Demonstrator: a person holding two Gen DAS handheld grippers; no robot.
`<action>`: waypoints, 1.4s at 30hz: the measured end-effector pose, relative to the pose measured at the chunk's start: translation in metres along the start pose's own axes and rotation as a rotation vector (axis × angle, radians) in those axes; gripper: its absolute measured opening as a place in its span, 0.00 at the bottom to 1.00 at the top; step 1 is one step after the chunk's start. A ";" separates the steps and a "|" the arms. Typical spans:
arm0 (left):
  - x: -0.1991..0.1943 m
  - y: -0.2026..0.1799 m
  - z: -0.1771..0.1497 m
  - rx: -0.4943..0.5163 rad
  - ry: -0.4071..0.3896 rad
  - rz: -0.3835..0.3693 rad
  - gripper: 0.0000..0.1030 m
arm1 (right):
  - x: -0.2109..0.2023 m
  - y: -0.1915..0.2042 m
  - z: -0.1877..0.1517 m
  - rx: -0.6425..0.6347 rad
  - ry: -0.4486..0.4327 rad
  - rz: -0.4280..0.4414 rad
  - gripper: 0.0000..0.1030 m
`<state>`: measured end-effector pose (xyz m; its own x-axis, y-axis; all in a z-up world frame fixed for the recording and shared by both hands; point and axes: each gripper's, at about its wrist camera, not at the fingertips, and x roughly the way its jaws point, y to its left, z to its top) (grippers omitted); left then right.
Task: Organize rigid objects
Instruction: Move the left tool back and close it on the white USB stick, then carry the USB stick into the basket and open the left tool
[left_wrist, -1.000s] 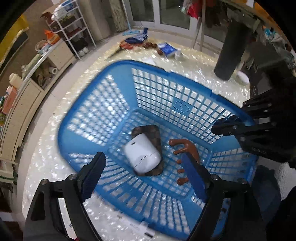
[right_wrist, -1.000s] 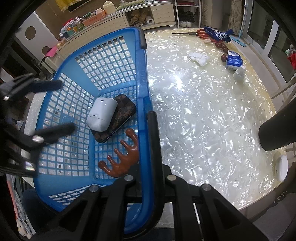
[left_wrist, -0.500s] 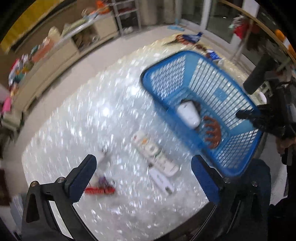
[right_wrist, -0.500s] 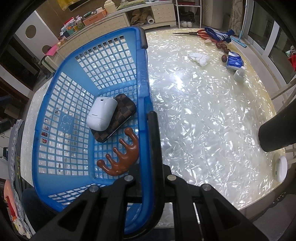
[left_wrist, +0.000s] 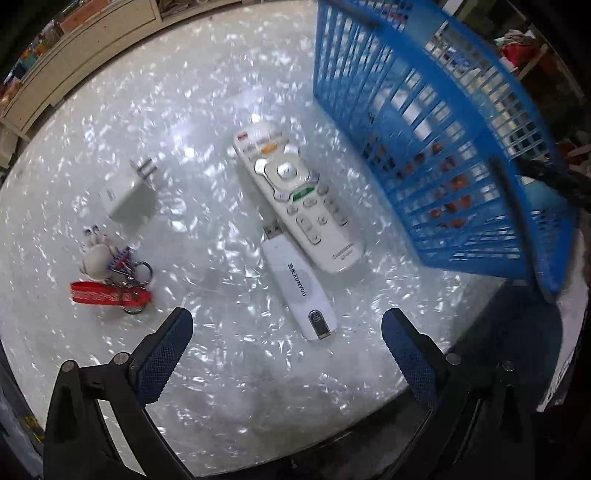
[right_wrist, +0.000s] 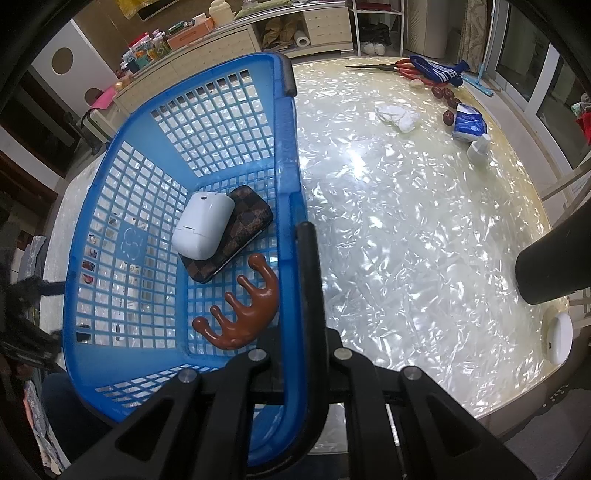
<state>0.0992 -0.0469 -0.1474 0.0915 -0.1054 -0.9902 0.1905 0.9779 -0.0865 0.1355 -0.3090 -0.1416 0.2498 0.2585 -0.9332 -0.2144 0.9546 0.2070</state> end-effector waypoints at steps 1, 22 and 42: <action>0.006 -0.001 0.000 -0.005 0.007 0.001 1.00 | 0.000 0.000 0.000 -0.002 0.000 0.000 0.06; 0.059 0.000 0.015 -0.102 0.031 0.078 0.92 | 0.001 0.000 0.002 -0.002 0.000 0.008 0.07; 0.039 0.014 -0.020 -0.047 -0.068 0.060 0.32 | 0.003 0.001 0.002 -0.001 -0.001 0.000 0.07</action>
<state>0.0856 -0.0339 -0.1890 0.1677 -0.0570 -0.9842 0.1371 0.9900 -0.0340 0.1380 -0.3067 -0.1434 0.2511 0.2585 -0.9328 -0.2150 0.9545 0.2066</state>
